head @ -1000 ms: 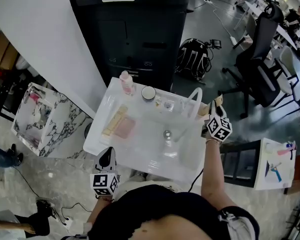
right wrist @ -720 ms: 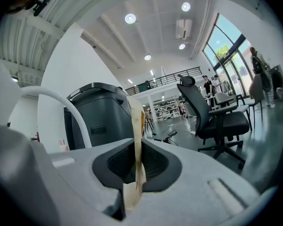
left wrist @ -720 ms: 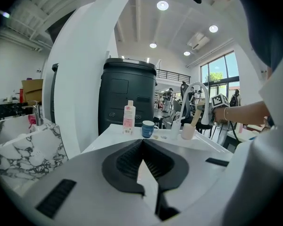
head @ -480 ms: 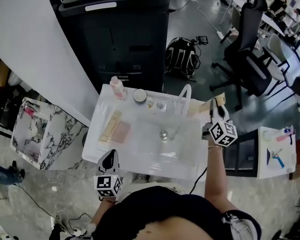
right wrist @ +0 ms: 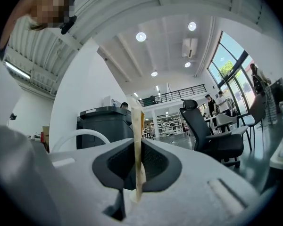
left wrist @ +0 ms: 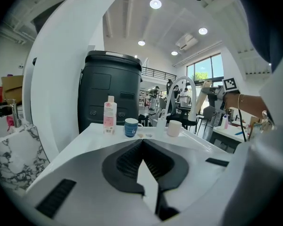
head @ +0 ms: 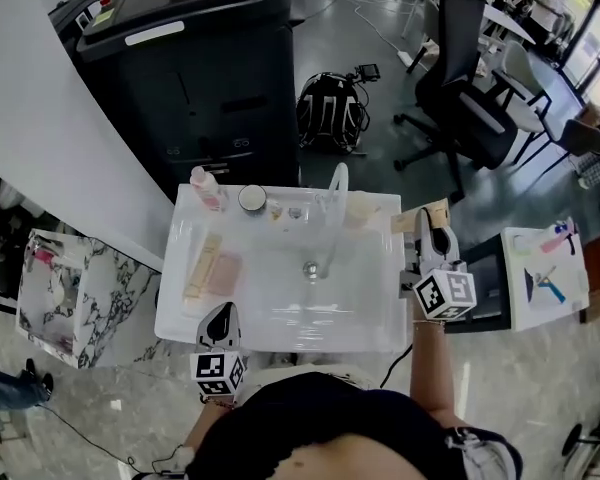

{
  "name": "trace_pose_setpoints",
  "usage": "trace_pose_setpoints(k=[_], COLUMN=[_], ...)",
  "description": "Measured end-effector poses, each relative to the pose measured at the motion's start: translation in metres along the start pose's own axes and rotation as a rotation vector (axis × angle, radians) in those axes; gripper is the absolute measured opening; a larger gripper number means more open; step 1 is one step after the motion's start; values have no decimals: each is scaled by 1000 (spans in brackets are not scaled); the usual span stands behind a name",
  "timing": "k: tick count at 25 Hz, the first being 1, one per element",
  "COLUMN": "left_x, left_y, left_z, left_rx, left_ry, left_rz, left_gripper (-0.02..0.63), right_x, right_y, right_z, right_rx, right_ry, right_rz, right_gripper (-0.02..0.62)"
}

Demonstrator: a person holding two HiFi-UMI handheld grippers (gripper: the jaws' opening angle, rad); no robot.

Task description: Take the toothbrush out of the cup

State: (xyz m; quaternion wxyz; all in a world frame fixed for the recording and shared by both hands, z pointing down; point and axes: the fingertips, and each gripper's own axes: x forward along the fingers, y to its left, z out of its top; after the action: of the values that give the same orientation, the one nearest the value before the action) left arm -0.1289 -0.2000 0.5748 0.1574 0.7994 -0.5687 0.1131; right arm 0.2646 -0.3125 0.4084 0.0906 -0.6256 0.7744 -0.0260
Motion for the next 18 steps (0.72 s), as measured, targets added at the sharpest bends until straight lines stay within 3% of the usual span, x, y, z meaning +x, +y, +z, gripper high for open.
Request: trace_pose_setpoints(k=[7, 18], left_x=[18, 19], left_y=[-19, -24], left_z=[3, 18], left_rx=[38, 79], left_ry=[4, -35], left_rz=[-64, -62], left_gripper=[3, 3], right_x=[-46, -102], right_y=[7, 41], right_z=[-7, -55], right_rx=[-29, 16], right_ry=[5, 81], right_rz=[-37, -37], right_gripper=[28, 28])
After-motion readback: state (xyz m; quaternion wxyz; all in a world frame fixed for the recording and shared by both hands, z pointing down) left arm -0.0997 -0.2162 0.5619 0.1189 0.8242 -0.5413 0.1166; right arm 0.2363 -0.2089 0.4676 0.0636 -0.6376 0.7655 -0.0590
